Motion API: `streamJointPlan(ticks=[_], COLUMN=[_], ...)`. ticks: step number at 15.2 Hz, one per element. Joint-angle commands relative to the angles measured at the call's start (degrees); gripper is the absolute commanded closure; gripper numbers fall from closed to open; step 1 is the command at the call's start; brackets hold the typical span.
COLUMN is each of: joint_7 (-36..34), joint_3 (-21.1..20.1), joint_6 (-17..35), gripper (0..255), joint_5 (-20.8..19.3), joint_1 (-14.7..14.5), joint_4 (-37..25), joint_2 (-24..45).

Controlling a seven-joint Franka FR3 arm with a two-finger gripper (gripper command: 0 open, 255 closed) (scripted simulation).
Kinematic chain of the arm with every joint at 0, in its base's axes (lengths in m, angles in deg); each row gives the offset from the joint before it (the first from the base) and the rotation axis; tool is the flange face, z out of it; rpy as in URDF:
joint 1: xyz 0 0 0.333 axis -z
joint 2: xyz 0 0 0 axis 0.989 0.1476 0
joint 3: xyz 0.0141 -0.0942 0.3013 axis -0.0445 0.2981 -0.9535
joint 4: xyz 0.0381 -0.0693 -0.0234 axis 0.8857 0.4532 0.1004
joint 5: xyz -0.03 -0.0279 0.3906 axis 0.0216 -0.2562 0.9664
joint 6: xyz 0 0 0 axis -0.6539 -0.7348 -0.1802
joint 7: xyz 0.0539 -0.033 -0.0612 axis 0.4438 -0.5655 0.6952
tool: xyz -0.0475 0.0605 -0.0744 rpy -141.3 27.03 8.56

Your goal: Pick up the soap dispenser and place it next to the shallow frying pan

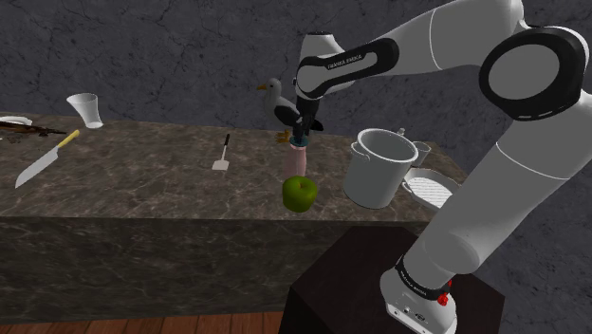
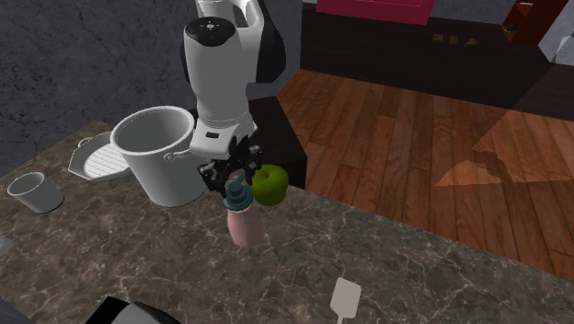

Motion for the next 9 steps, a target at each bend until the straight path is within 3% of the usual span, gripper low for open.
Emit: streamJointPlan(ticks=[1, 9], joint_7=[0.0, 0.1], joint_3=[0.0, 0.0], joint_6=[0.0, -3.8], gripper=[255, 255], joint_5=[0.0, 0.0], joint_1=[0.0, 0.0], joint_4=[0.0, -2.5], joint_2=[0.0, -1.3])
